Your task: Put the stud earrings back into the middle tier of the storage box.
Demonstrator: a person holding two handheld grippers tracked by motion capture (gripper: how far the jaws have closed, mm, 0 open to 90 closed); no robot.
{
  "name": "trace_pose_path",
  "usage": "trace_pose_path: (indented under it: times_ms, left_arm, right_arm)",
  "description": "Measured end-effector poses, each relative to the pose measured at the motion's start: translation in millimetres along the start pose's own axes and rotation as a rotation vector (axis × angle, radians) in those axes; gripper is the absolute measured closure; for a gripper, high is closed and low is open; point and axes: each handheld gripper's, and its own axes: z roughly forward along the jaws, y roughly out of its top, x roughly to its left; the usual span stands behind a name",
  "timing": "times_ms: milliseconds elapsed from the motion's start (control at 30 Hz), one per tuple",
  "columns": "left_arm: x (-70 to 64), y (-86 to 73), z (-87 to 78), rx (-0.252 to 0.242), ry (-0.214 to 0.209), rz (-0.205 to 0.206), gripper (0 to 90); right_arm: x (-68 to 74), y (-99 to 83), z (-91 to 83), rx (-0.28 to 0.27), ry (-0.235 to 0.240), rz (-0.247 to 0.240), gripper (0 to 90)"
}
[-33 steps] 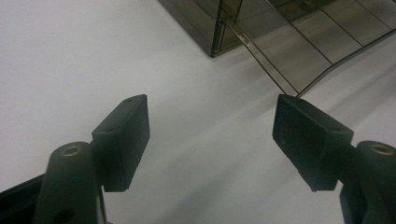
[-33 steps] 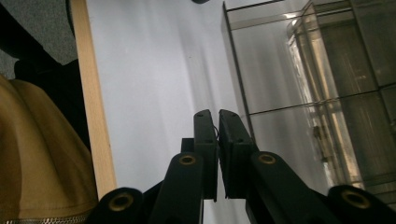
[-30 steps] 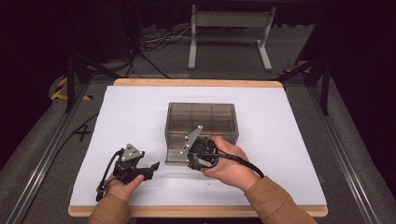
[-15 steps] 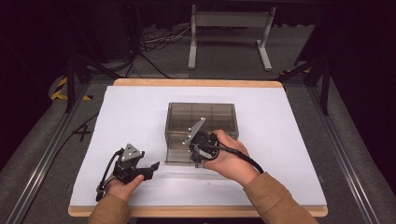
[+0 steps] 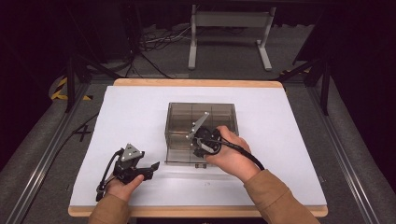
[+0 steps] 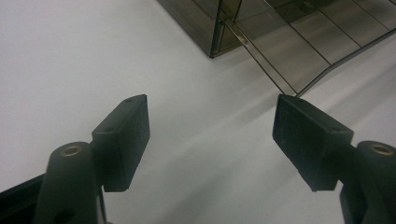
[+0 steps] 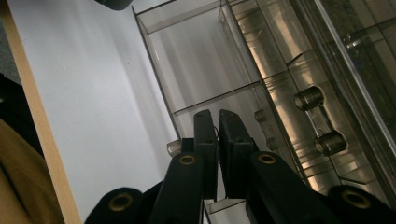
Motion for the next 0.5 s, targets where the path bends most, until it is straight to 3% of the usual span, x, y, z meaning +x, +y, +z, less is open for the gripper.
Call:
trace_pose_path:
  times_ms: [500]
  left_arm:
    - [-0.1, 0.0, 0.0, 0.001, -0.001, 0.002, 28.0]
  right_arm:
    - [-9.9, -0.5, 10.9, 0.04, -0.004, 0.034, 86.2]
